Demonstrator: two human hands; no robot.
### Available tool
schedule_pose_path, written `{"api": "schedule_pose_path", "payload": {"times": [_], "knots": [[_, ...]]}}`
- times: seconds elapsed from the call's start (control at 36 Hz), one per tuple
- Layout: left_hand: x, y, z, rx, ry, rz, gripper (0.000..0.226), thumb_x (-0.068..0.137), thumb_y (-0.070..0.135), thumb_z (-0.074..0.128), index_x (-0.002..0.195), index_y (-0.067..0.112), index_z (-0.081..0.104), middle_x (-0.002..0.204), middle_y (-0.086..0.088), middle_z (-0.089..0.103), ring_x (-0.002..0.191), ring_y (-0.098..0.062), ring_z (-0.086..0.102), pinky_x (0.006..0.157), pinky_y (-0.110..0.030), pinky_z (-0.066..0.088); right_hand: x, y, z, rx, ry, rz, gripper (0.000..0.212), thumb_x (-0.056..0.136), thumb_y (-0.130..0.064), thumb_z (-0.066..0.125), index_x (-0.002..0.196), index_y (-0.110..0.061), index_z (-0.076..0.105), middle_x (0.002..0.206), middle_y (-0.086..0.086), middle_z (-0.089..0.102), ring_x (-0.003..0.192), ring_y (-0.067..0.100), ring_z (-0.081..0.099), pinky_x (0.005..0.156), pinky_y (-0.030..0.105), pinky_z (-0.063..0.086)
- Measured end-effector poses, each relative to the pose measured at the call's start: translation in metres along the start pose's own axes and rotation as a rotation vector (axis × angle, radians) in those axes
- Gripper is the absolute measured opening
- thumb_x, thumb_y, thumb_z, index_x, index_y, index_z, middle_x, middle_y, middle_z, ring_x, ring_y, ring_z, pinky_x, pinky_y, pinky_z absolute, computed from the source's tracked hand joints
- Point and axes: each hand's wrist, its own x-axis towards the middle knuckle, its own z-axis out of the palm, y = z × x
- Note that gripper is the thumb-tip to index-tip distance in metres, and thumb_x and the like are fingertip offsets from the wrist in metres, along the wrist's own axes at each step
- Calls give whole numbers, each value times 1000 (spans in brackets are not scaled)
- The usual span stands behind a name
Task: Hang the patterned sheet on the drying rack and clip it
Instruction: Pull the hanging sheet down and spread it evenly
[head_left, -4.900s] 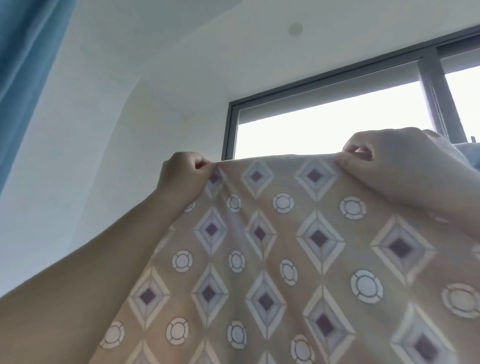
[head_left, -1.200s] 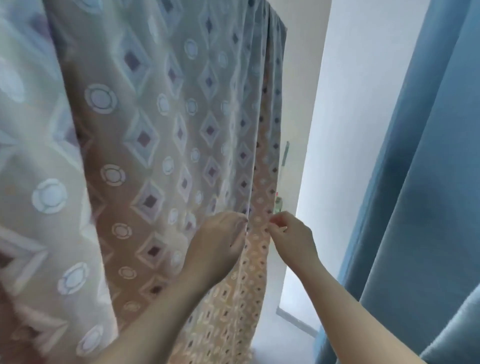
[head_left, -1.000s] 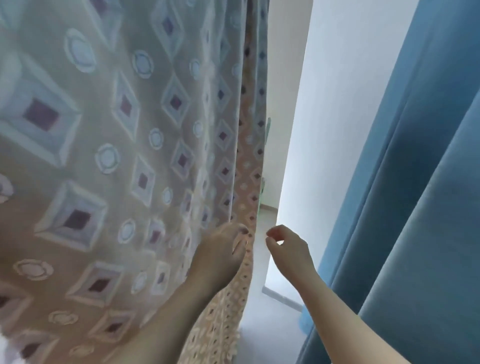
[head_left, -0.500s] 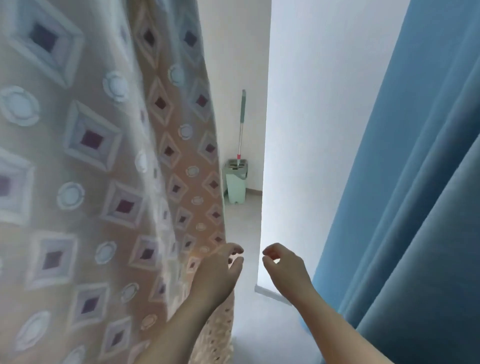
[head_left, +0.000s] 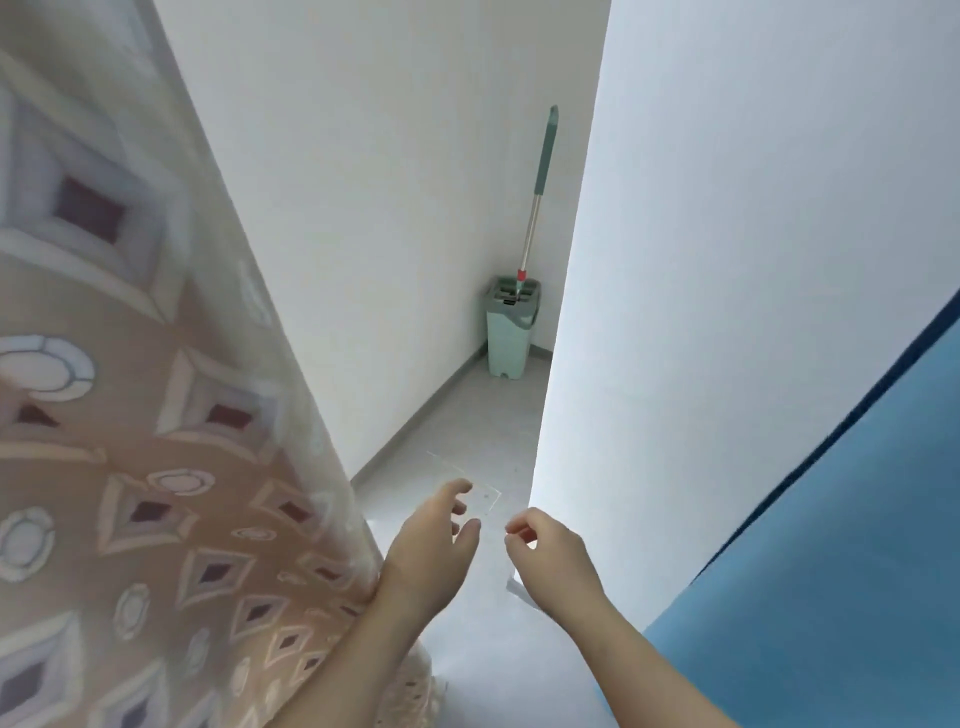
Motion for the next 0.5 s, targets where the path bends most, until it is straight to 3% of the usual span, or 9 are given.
{"api": "schedule_pose_path", "payload": {"times": [0.31,0.5], "knots": [[102,-32,-7,23,66,-121,38,93,20,47,130,23,42,106,7,49,92,-13,53,77,-24,41,109,-17,6,-185,-78,-53,27,92,-22,40,113,-20,56,112,-6,57,99,14,54,86,30,47],[161,-50,-9,128,123,-249,38,93,24,45,131,25,40,122,4,53,101,-13,55,77,-24,39,186,-28,7,-347,-188,-199,30,94,-20,38,120,-20,53,123,-4,54,114,17,48,86,26,40]]}}
